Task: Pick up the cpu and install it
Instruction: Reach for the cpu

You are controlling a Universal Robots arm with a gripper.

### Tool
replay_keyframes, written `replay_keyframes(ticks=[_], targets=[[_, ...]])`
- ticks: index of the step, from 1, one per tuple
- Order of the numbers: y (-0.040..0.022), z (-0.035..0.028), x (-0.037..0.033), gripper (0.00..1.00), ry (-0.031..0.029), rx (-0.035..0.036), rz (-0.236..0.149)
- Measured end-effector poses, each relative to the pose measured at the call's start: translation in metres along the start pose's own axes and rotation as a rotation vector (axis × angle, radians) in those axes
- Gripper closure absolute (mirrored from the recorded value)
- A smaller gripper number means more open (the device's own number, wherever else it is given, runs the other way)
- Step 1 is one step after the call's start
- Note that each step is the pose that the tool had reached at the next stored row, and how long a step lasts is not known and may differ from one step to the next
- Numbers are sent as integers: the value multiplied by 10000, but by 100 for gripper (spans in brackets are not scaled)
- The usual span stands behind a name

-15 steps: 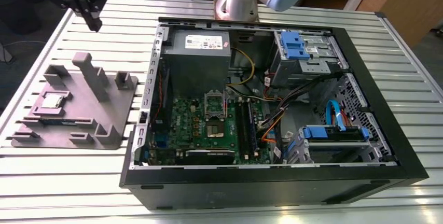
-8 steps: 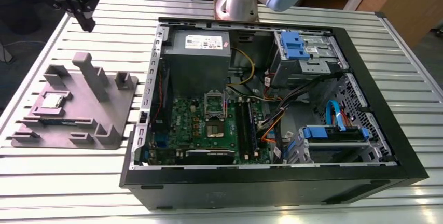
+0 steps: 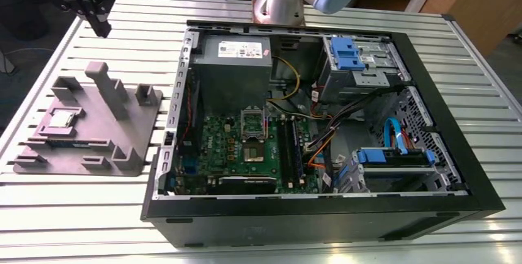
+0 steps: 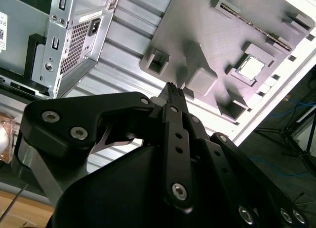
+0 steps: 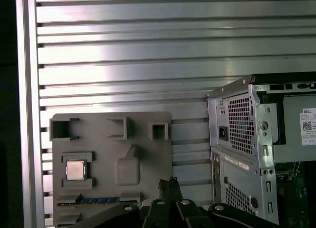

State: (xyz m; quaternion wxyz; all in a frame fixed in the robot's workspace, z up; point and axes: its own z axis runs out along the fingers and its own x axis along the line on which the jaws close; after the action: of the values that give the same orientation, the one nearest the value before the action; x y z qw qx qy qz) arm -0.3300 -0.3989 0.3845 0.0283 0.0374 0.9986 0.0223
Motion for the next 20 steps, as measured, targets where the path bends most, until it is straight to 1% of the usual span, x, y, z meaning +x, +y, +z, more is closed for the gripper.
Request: replay_keyframes(ticks=[3, 6, 12, 20], targets=[[0, 0, 3, 90, 0, 0, 1], [-2, 0, 28, 90, 0, 0, 0], [-12, 5, 145, 90, 0, 0, 0], [-25, 31, 305, 90, 0, 0, 0]])
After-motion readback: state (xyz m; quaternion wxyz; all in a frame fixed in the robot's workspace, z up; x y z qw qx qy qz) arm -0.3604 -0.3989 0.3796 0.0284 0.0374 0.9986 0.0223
